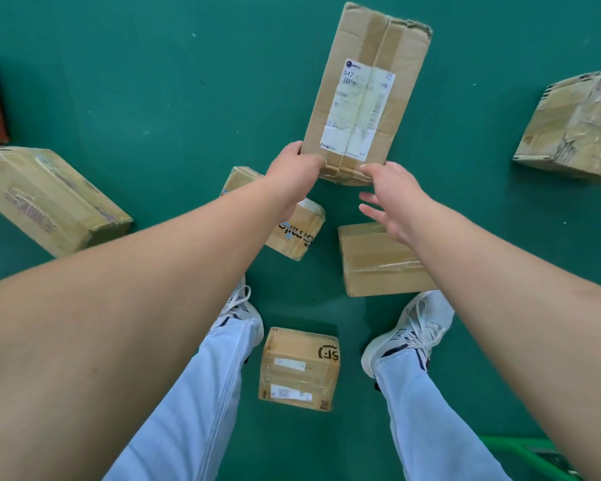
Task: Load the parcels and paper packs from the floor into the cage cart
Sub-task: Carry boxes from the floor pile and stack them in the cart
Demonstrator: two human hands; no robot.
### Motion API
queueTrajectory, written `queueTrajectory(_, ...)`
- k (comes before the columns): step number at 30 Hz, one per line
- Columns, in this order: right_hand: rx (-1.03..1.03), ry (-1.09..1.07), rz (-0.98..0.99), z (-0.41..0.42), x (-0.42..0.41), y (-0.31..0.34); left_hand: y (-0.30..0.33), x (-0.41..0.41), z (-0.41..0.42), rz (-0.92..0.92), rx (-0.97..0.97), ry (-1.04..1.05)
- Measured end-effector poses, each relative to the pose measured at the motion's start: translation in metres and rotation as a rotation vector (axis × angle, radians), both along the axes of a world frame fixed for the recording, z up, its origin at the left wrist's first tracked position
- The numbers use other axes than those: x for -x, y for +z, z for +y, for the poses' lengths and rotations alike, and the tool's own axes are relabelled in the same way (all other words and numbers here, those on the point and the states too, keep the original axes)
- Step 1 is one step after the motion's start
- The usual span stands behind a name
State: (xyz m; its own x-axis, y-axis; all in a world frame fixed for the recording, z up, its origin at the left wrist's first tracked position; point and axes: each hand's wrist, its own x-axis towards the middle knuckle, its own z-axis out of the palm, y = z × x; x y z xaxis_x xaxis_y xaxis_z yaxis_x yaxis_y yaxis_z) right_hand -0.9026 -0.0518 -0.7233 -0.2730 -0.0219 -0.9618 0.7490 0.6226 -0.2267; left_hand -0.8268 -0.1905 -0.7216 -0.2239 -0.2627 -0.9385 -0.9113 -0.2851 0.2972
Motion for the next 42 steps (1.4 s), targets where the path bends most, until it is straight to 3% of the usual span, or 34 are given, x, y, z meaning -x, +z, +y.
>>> queueTrajectory(10, 0.041, 0.017, 0.111, -0.012, 0.001, 0.154, 0.155, -0.015, -0.009, 0.132, -0.013, 0.137)
queueTrajectory(14, 0.051, 0.017, 0.117, -0.029, -0.021, 0.244, 0.243, -0.034, -0.015, 0.154, -0.046, 0.212)
queueTrajectory(27, 0.210, 0.208, 0.237, -0.076, -0.142, 0.564, 0.563, -0.177, -0.043, 0.309, 0.110, 0.444)
queueTrajectory(34, 0.370, 0.412, 0.275, -0.033, -0.184, 0.668, 0.670, -0.242, 0.025, 0.352, 0.244, 0.609)
queueTrajectory(42, 0.509, 0.634, 0.320, 0.043, -0.231, 0.727, 0.728, -0.300, 0.143, 0.376, 0.400, 0.813)
